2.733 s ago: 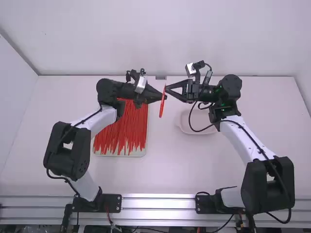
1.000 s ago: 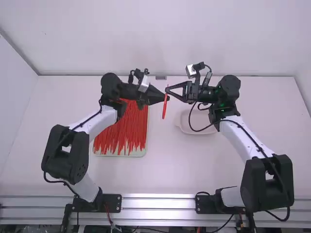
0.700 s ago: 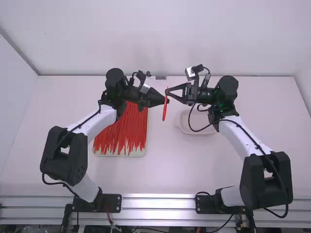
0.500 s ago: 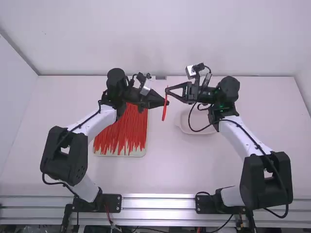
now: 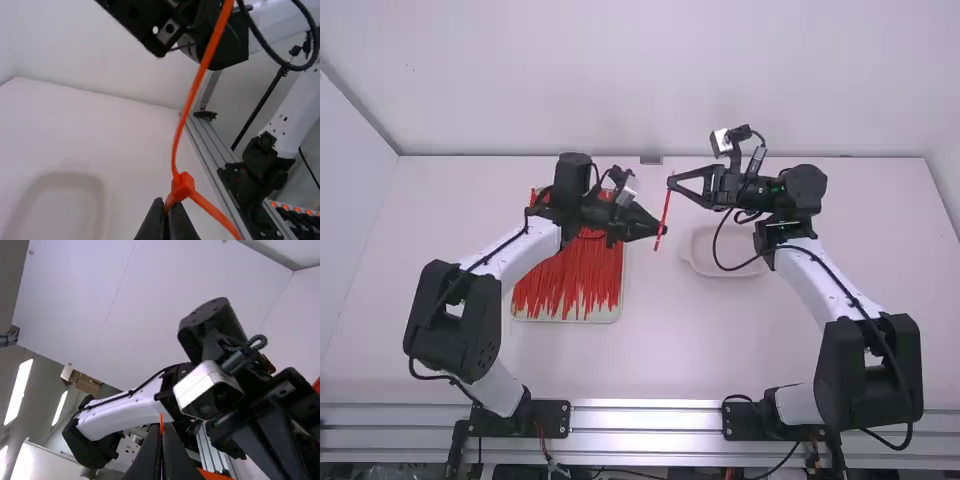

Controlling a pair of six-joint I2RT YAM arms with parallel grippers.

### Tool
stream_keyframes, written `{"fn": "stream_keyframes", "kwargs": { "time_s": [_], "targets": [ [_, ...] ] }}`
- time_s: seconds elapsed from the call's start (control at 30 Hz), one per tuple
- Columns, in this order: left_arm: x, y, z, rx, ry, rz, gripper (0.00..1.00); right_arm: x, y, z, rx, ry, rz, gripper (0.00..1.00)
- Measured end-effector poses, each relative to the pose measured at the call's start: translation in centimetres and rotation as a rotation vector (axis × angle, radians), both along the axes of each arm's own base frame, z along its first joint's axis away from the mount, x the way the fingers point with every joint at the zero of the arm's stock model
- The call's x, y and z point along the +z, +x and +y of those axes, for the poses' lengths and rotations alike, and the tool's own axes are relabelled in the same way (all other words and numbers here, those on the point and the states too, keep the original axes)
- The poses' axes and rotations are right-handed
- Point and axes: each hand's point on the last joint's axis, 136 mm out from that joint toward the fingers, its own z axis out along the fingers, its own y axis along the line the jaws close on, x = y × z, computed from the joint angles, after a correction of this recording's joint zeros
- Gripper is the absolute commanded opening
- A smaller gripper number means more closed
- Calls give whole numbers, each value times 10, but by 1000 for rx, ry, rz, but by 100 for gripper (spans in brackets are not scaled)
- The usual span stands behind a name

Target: Fasten the cable tie

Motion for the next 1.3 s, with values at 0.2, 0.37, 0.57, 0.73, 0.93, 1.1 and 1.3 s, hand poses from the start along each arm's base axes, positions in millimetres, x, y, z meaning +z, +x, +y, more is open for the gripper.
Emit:
{"fn": "stream_keyframes", "kwargs": {
  "time_s": [0.2, 0.37, 0.57, 0.73, 0.93, 1.1, 1.3],
  "targets": [
    [-17, -3, 2, 28, 57, 57, 2, 0, -1, 0, 4, -3, -5, 0],
    [-22, -3, 3, 38, 74, 54, 2, 0, -1, 0, 5, -3, -6, 0],
    [-19, 3, 2, 48, 64, -7, 2, 1, -1, 0, 0, 1, -14, 0],
    [-9, 10, -1, 44, 17, -100, 2, 4, 1, -1, -16, 7, -35, 22],
    [27, 23, -5, 41, -85, -260, 2, 8, -3, -1, -9, 0, -110, 56],
    [67, 18, -4, 29, -165, -353, 2, 6, -6, 0, 10, -11, -129, 74],
    [103, -8, 2, -28, -224, -413, 2, 5, -6, -5, 10, -19, -143, 75]
  ]
}}
